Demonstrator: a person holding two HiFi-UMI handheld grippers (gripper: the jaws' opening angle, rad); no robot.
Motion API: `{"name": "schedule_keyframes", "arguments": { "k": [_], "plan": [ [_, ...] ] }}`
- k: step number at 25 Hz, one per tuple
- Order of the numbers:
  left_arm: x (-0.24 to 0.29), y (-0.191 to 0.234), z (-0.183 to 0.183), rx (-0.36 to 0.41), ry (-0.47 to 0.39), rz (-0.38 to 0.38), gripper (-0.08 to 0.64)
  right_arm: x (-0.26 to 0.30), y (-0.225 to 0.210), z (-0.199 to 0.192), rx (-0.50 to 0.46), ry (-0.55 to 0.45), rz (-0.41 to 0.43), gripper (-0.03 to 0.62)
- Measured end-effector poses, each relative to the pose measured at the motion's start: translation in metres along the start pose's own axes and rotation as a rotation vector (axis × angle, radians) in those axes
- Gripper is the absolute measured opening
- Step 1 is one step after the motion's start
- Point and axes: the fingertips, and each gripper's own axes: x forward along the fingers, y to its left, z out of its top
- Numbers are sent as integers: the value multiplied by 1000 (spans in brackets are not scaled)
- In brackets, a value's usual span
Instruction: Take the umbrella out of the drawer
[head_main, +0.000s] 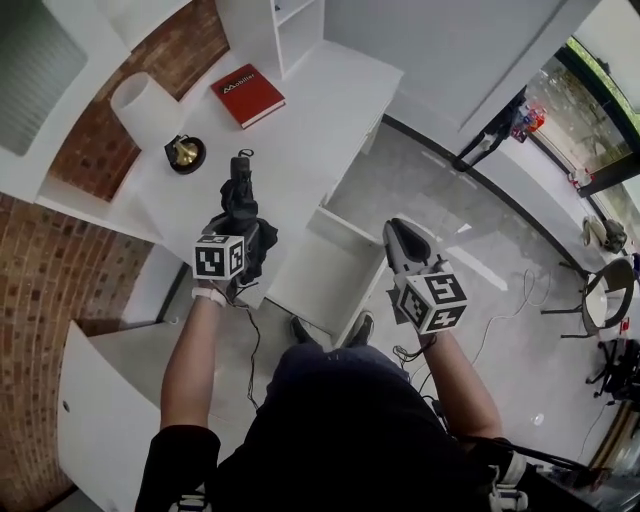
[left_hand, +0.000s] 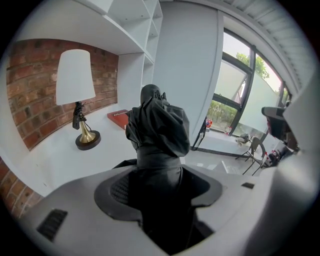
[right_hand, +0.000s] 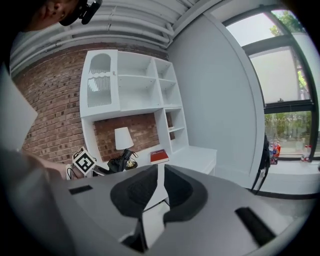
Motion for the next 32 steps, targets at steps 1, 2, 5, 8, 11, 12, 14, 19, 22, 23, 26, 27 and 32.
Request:
{"name": "schedule_keyframes", "arguments": {
  "k": [1,2,5,8,11,12,14,19,22,23,26,27,32],
  "plan": [
    [5,4,-2,5,14,-2,255,-1,-1,2,-1,-4,-15,38],
    [9,8,-4,10,29,-4,255,-2,-1,4,-5,-8,-28,38],
    [22,23,-12,31,79,-4,255,-4,1,8,-21,-16,-64,38],
    [33,38,-17,60,131,-3,255,-4,3,10,-21,-22,-93,38],
    [42,52,-24,85,181,0,255,-5,7,10,-14,-27,-114,38],
    [45,56,-27,90,195,2,255,-5,8,11,-11,-29,-120,38],
    [51,64,-31,89,220,1,256,-5,9,11,-6,-33,-132,38],
    [66,75,-42,42,268,-23,256,-5,15,11,-6,-36,-159,38],
    [73,79,-52,17,288,-34,256,-5,18,8,-10,-30,-167,38],
    [75,81,-55,4,293,-34,256,-5,20,8,-12,-28,-169,38],
    [81,86,-64,-27,310,-27,257,-4,23,6,-11,-19,-171,38],
    [82,88,-67,-32,312,-22,258,-3,24,5,-8,-16,-170,38],
    [78,90,-65,-54,254,-6,262,1,25,4,10,-8,-156,37]
  ]
}}
